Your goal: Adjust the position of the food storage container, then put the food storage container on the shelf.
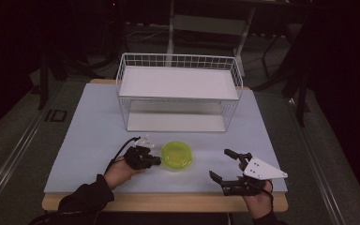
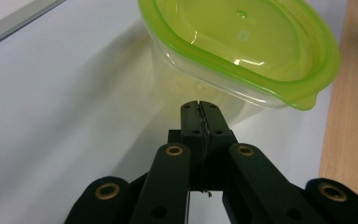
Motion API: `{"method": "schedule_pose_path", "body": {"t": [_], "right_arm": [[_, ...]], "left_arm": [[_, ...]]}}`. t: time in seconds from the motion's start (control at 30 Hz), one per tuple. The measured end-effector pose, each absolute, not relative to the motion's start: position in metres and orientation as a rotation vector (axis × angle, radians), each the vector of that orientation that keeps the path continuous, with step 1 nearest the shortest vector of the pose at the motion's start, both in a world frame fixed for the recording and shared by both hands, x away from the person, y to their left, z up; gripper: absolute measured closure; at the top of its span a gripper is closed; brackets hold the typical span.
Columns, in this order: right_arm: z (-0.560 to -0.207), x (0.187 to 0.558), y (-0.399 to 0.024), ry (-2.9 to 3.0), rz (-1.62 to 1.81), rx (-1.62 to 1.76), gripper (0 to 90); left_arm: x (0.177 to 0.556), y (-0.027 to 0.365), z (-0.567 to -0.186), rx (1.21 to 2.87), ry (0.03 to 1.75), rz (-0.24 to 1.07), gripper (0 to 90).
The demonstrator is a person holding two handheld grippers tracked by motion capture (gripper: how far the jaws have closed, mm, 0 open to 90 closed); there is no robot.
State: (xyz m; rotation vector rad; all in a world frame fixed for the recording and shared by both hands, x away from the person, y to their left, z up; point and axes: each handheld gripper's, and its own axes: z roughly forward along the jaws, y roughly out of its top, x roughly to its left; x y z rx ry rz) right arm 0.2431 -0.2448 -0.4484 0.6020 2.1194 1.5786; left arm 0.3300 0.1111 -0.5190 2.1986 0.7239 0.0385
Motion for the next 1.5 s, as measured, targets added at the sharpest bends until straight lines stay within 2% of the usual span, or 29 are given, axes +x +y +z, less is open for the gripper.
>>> {"method": "schedule_pose_path", "body": {"t": [0.27,0.53,0.6,0.63,0.77,0.93,1.0,1.03,1.5], "right_arm": [[-0.449,0.243,-0.245,2.12,1.579,0.604,13.1],[-0.449,0.244,-0.244,2.124,1.575,0.608,13.1],[-0.449,0.244,-0.243,2.127,1.574,0.608,13.1],[-0.45,0.245,-0.242,2.129,1.566,0.606,13.1],[-0.449,0.247,-0.242,2.13,1.566,0.608,13.1],[-0.448,0.25,-0.238,2.169,1.548,0.594,12.5],[-0.448,0.251,-0.237,2.166,1.547,0.588,12.4],[-0.447,0.253,-0.233,2.17,1.513,0.57,12.3],[-0.436,0.279,-0.211,2.246,1.484,0.69,10.6]], "left_arm": [[0.328,0.126,-0.515,2.204,0.765,0.07,89.9],[0.317,0.158,-0.502,2.145,0.812,0.081,88.3],[0.309,0.168,-0.494,2.094,0.806,0.081,85.2],[0.306,0.172,-0.491,2.077,0.802,0.088,77.4],[0.295,0.178,-0.479,1.998,0.779,0.081,57.4],[0.284,0.167,-0.466,1.957,0.742,0.078,41.8],[0.282,0.163,-0.463,1.951,0.728,0.09,41.3],[0.281,0.159,-0.46,1.931,0.72,0.085,36.8],[0.289,0.142,-0.444,1.854,0.752,0.122,35.1]]}}
